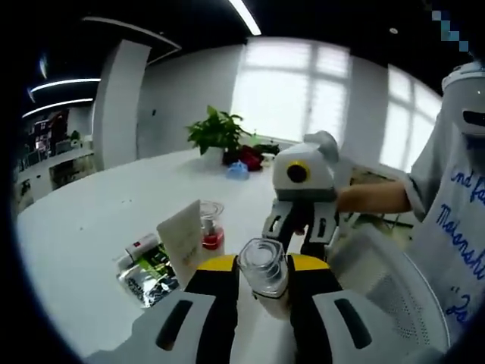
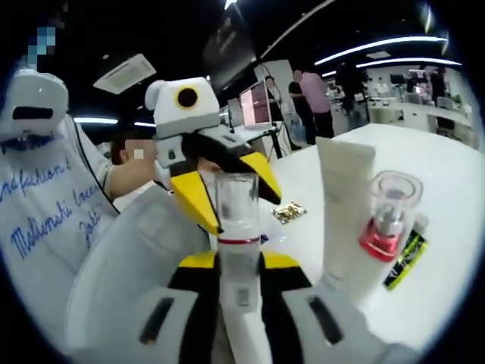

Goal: Arrange the skincare products in the storage area until every visible bottle or jar stands upright without overlapping.

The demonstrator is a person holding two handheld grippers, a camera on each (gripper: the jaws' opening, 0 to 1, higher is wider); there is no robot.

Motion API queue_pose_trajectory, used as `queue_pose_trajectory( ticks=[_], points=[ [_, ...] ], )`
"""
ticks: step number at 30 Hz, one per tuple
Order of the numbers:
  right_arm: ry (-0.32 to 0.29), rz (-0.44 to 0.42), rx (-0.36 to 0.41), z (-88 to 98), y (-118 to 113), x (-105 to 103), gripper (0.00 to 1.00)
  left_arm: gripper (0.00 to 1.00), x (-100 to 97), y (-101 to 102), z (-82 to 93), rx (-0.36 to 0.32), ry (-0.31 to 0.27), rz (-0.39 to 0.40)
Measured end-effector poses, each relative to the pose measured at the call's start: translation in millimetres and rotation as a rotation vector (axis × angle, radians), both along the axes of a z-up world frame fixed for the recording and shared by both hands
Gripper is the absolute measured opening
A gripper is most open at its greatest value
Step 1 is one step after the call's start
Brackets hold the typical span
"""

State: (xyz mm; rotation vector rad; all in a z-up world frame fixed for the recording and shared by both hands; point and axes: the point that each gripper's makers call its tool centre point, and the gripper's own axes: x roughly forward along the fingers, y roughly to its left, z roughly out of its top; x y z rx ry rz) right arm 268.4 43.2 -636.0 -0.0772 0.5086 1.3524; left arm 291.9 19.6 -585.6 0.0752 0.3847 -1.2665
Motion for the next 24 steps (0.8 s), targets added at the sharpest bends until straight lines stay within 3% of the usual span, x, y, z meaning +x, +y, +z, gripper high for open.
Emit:
queue_pose_trajectory(
  ticks=[7,10,17,24],
  points=[
    [0.000,-0.049,-0.042,-12.8,-4.1,6.6,0.22,0.18,1.6,-7.4,-10.2,0.039,-0.018,-0.004],
    [-0.009,-0.062,-0.085,-21.6,-7.9,8.9,0.28,0.18,5.1,-8.4,-15.8,0.057,-0.016,0.014],
    [-0.033,-0.076,-0.137,-36.2,-12.6,14.2,0.22,0.17,4.7,-12.9,-22.3,0.059,0.004,0.024],
    [-0.028,-0.070,-0.155,-49.0,-14.7,19.0,0.21,0.17,7.5,-14.1,-35.4,0.102,0.000,0.018]
  ],
)
